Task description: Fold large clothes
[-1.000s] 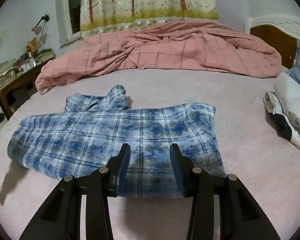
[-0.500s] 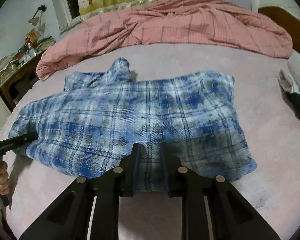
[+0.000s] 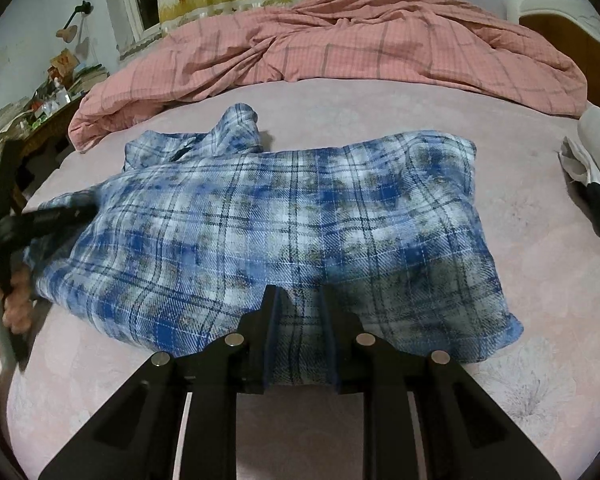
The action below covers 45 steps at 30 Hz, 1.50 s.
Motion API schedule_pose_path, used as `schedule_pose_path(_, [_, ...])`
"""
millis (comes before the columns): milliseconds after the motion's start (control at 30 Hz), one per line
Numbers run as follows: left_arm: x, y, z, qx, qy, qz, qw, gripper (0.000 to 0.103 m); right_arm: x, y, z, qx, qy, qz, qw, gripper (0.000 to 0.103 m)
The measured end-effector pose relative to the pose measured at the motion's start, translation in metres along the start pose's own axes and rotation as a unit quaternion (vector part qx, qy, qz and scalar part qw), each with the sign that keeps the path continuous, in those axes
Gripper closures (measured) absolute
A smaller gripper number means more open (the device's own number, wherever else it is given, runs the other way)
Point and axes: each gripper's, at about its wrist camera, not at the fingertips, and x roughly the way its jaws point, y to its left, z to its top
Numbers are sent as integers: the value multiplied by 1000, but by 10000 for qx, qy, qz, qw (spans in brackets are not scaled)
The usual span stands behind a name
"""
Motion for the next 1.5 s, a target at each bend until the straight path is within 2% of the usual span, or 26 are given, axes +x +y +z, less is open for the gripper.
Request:
schedule_pose_path(100, [12,3,13,-93,271,-7,9996,86,0,0,0,-10,10,6,10000,81])
schedule_pose_path(200, [8,5,8,-84,363,-93,9993,86,1,1,0,-34,15,-24,10000,81])
schedule_pose_path(300, [-12,1,-15,237,226,-110,9994,86,1,1,0,-31,15,-25,10000,81])
schedule_pose_path(467, [-52,2,-63,499,85,-242,9984,86,1,1,0,-35,14,-20,10000,81])
schedule_pose_path(600, [-75,6,-94,662,123,-322,9972,86,1,-1,0,6,9,31,10000,81])
schedule_pose_path(667, [-79,6,-102,811,-64,-330,9961,86,-1,-2,1,3,6,76,10000,81])
schedule_pose_path(733, [-73,13,-102,659,-55,-480,9967,86,-8,0,3,-22,-47,215,9998,75])
schedule_pose_path(867, [-72,19,-101,520,-75,-608,9968,86,-29,9,6,29,-68,676,9977,74])
schedule_pose_path(967, [-72,15,-102,586,-105,-502,9970,86,-23,21,6,186,277,957,9949,74])
schedule_pose_path(1033, [-73,14,-104,627,-144,-456,9969,86,-6,31,4,176,580,823,9948,74])
schedule_pose_path(1167, [-73,14,-103,604,-146,-477,9969,86,11,45,9,-56,727,610,9955,75])
schedule_pose_path(1300, [-73,14,-104,630,-146,-443,9969,86,24,56,30,-140,897,515,9945,74])
schedule_pose_path(1500, [-74,14,-105,664,-221,-385,9968,86,73,68,72,-101,917,-18,9957,75])
